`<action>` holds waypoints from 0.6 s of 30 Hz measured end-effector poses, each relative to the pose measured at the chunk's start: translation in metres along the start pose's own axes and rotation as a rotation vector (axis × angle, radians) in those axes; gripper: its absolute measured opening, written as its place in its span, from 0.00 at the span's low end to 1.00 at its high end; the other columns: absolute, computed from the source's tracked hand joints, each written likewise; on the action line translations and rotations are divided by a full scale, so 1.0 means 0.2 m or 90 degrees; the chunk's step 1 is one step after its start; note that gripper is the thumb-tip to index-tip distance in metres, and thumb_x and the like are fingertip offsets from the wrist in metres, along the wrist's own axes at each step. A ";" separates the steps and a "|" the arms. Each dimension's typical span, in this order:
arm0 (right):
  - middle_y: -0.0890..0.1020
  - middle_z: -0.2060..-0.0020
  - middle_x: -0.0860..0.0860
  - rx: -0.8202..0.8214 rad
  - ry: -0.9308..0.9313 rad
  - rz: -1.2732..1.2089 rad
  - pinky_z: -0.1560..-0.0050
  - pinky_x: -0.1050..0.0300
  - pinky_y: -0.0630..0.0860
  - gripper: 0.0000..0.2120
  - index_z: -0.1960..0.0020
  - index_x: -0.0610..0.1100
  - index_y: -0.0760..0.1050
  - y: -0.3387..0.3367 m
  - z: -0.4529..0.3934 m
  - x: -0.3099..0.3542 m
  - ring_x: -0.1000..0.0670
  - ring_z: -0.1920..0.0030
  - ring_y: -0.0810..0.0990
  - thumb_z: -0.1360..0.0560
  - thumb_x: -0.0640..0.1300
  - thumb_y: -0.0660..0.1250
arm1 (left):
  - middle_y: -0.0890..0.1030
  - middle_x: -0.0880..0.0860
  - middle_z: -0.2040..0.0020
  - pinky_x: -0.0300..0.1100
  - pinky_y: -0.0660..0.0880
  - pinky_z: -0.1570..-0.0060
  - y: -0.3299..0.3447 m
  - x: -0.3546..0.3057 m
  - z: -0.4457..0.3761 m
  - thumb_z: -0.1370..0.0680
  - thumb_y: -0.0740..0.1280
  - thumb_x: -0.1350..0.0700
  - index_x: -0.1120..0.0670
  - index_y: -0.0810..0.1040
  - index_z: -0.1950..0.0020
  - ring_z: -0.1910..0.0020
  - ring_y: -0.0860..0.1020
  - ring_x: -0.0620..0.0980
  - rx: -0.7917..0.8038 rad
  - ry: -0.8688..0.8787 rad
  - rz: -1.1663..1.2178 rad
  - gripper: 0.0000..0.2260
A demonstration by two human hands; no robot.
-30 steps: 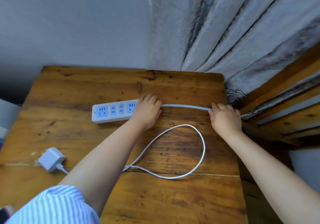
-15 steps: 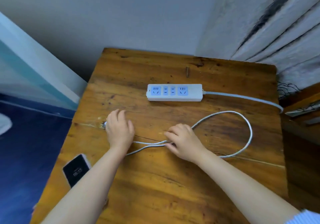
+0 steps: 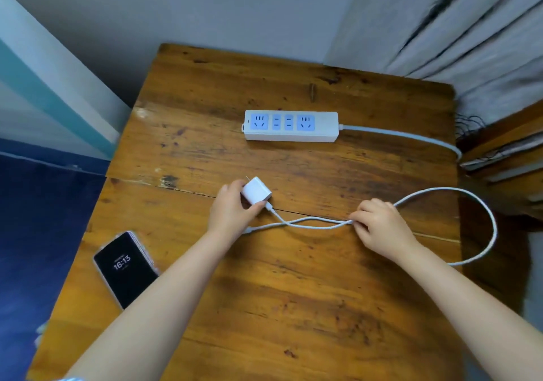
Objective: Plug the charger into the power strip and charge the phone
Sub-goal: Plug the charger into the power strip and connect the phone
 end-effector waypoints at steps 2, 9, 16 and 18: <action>0.81 0.51 0.44 0.015 0.059 0.017 0.44 0.48 0.70 0.10 0.47 0.42 0.77 -0.02 0.05 -0.09 0.44 0.48 0.75 0.27 0.36 0.62 | 0.77 0.57 0.46 0.45 0.71 0.51 0.08 -0.08 0.03 0.30 0.70 0.51 0.56 0.72 0.40 0.48 0.76 0.56 0.034 0.036 -0.003 0.22; 0.77 0.41 0.46 0.102 0.149 0.002 0.35 0.47 0.66 0.18 0.39 0.45 0.70 -0.08 0.03 -0.08 0.45 0.39 0.71 0.27 0.34 0.58 | 0.81 0.57 0.47 0.42 0.70 0.54 0.16 -0.20 0.06 0.23 0.60 0.55 0.56 0.75 0.43 0.49 0.77 0.55 0.108 0.163 -0.034 0.11; 0.74 0.41 0.44 -0.005 0.068 -0.037 0.44 0.48 0.68 0.30 0.36 0.43 0.64 0.06 -0.14 0.28 0.42 0.42 0.70 0.31 0.58 0.66 | 0.74 0.63 0.38 0.53 0.66 0.38 0.02 -0.06 -0.13 0.24 0.59 0.61 0.63 0.72 0.39 0.37 0.69 0.61 -0.146 0.085 -0.136 0.14; 0.73 0.42 0.45 -0.012 0.100 -0.048 0.45 0.49 0.68 0.32 0.36 0.44 0.63 0.12 -0.18 0.32 0.43 0.43 0.69 0.32 0.59 0.67 | 0.68 0.62 0.31 0.53 0.60 0.32 0.03 -0.01 -0.18 0.23 0.58 0.58 0.62 0.66 0.34 0.31 0.63 0.59 -0.146 0.053 -0.182 0.18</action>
Point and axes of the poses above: each hand's wrist, its own z-axis away from the middle knuckle, its own y-axis out of the palm, x = y × z, the point moved 5 cm from there along -z, towards the middle knuckle
